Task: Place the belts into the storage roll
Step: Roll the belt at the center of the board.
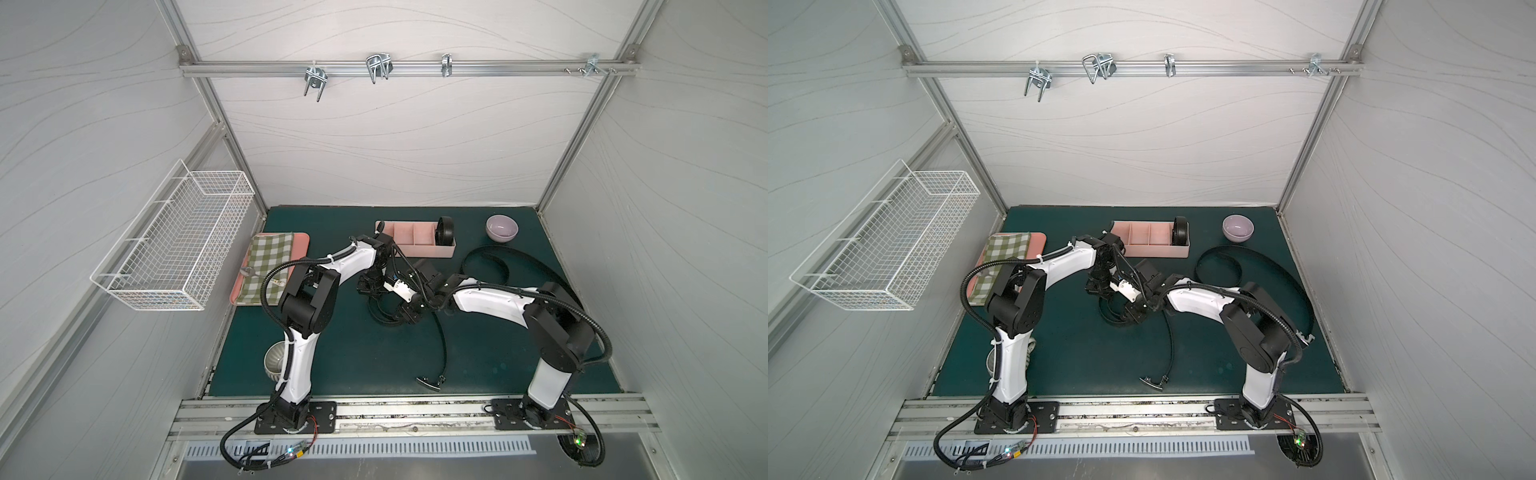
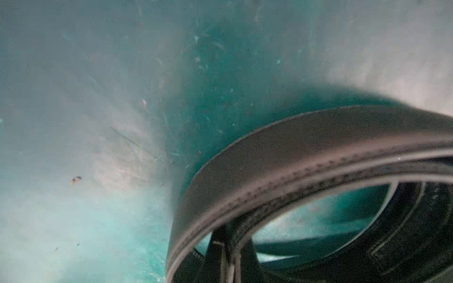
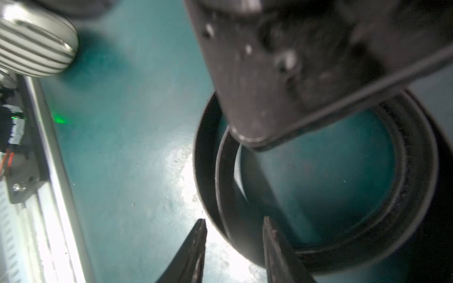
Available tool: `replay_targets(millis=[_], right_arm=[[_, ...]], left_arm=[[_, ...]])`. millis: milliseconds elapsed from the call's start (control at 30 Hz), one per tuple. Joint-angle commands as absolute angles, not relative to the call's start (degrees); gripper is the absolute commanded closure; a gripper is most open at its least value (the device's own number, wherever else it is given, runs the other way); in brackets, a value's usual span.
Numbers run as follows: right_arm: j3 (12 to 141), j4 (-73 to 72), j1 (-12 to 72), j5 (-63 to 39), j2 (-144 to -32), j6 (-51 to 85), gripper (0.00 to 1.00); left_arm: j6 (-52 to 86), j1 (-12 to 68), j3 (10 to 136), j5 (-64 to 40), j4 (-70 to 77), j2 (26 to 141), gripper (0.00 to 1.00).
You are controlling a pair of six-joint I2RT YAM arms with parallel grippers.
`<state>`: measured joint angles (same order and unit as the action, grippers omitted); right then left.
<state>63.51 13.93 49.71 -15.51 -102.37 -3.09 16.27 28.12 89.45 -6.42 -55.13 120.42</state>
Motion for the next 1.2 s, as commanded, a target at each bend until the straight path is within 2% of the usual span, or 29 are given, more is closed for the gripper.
replay_targets(millis=[0,367,500,667,733,800,867,1000,1033,1100,1167], right_arm=[[64.9,15.1,50.2,-15.0,-104.0,-5.1,0.63],[66.3,16.6,50.3,-16.1,-105.9,-5.9,0.85],[66.9,17.2,50.2,-16.2,-106.4,-6.0,0.99],[67.0,17.4,49.9,-16.5,-106.2,-5.8,1.00],[66.4,16.9,49.5,-16.9,-105.7,-5.6,1.00],[66.0,16.7,49.3,-17.3,-105.0,-5.5,1.00],[65.4,16.4,49.1,-17.7,-104.5,-5.4,1.00],[65.0,16.6,48.0,-18.8,-104.4,-4.7,1.00],[65.0,16.5,47.5,-19.3,-104.5,-4.5,1.00],[65.1,16.7,46.7,-20.2,-104.8,-4.0,1.00],[65.5,16.9,45.9,-20.4,-105.0,-4.0,1.00]], left_arm=[[15.6,28.3,90.0,-8.8,-55.2,123.3,1.00],[15.7,27.9,89.6,-9.8,-54.7,123.2,1.00],[15.8,27.6,89.5,-10.3,-54.6,123.1,1.00],[17.4,26.5,86.4,-11.5,-50.4,118.5,1.00],[20.0,25.0,83.2,-11.5,-46.5,113.7,0.75],[23.3,22.2,78.4,-13.9,-40.6,107.8,0.56],[27.0,19.3,72.5,-15.8,-33.5,100.1,0.43],[28.8,16.9,60.3,-12.0,-23.7,80.9,0.13],[28.8,17.3,57.4,-12.0,-22.7,76.3,0.01],[29.3,19.9,53.0,-11.4,-22.7,69.1,0.01],[29.2,26.2,48.9,-7.3,-23.6,62.1,0.01]])
